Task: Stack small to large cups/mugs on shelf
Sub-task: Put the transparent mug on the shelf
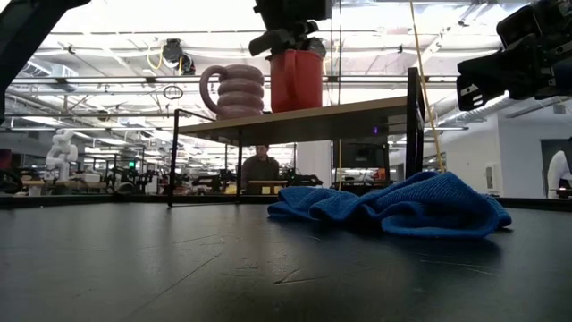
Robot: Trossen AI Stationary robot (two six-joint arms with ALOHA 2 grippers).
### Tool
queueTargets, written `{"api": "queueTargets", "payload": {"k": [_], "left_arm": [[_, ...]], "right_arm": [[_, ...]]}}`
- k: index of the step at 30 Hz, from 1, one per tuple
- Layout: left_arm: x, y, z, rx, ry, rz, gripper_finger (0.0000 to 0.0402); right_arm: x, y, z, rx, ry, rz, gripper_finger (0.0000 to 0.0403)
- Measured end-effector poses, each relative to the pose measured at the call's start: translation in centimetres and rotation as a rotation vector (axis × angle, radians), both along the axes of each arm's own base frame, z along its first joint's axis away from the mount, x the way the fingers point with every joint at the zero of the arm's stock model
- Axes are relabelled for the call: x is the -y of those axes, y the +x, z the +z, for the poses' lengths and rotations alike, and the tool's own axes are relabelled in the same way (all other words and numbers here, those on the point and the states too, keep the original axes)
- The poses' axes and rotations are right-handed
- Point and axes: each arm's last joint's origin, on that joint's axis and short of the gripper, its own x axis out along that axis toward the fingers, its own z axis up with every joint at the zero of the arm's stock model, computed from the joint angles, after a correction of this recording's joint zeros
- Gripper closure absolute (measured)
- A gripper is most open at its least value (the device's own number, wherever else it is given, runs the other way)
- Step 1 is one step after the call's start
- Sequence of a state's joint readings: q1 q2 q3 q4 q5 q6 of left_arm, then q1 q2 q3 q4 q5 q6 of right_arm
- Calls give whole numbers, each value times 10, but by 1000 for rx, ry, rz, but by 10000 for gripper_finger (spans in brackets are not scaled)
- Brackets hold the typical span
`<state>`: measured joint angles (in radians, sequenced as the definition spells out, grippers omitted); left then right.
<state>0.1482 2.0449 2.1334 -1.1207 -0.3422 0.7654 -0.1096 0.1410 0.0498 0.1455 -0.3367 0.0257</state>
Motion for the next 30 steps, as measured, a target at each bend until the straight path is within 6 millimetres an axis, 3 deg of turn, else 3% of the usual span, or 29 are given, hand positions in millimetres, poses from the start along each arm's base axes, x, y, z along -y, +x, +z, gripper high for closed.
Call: {"api": "queueTargets", "payload": {"k": [9,19,24,30], "left_arm": [[0,0,1,1,15,-5,229],[1,-12,24,68,36,2,229],[4,-29,49,141,40,16,229],[9,-69,92,265,27,86,235]], "right_arm": [[0,0,0,0,-1,0,403],[0,0,0,2,-1,0,403],[0,0,1,7,-2,0,403],[0,0,1,7,-1,0,403]]}}
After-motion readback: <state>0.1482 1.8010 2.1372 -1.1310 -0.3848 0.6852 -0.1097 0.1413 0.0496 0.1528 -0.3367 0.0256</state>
